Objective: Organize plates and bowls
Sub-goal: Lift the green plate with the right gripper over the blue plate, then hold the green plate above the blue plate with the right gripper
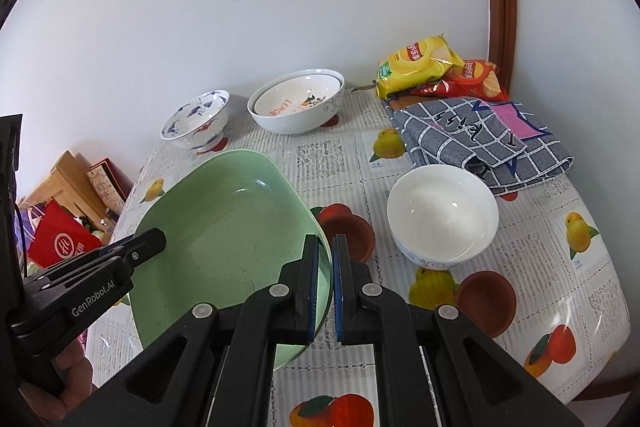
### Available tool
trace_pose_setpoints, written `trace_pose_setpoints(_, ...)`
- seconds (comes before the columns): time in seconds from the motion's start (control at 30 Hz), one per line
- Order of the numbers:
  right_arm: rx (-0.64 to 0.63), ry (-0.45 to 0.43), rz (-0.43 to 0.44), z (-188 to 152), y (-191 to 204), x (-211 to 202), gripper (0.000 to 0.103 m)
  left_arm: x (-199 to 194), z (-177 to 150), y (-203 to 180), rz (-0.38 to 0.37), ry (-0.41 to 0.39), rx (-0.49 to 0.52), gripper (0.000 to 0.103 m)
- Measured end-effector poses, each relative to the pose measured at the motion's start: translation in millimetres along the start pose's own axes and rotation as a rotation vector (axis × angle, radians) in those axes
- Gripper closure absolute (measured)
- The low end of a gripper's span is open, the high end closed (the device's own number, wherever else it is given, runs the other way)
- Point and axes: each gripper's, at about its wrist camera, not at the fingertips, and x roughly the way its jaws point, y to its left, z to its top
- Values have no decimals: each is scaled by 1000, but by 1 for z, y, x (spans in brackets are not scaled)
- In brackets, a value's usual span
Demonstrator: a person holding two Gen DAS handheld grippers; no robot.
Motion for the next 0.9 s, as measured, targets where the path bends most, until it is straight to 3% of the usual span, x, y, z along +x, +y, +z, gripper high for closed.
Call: trace_pose_setpoints(0.9, -48, 32, 45, 3, 50, 30, 96, 9, 5, 57, 36, 16, -69, 93)
